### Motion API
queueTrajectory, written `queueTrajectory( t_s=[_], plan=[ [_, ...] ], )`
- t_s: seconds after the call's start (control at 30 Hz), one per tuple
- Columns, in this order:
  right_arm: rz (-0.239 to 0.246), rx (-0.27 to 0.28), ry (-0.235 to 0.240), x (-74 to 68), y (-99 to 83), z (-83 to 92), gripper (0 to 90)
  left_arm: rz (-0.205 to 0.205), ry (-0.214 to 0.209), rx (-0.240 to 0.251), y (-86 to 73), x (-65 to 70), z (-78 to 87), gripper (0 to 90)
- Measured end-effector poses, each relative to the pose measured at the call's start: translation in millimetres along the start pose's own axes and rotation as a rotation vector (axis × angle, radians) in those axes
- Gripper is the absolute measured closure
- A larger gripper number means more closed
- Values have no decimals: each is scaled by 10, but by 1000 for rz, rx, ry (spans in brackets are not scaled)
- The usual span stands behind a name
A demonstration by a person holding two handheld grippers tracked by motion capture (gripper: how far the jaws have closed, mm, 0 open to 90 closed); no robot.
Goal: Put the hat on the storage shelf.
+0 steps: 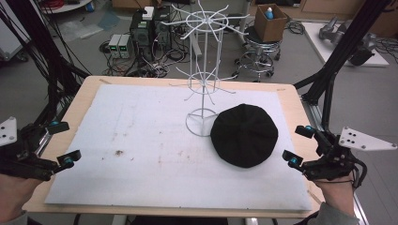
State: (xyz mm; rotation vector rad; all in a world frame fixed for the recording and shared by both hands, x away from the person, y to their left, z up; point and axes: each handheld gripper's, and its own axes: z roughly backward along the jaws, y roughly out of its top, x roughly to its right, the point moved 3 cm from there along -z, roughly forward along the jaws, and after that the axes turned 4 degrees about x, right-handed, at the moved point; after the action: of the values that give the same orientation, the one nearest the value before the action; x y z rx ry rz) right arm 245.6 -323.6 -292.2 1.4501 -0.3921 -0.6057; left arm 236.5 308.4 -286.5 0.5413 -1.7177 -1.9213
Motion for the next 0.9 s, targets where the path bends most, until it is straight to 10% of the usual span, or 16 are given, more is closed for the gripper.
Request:
queueTrajectory(
  t_s=[0.3,0.9],
  plan=[
    [42,-60,3,-7,112,-296,22,-2,-2,-9,-12,22,-16,25],
    [44,-239,-76,462,31,-969,22,4,5,-24,-46,26,5,26]
  ],
)
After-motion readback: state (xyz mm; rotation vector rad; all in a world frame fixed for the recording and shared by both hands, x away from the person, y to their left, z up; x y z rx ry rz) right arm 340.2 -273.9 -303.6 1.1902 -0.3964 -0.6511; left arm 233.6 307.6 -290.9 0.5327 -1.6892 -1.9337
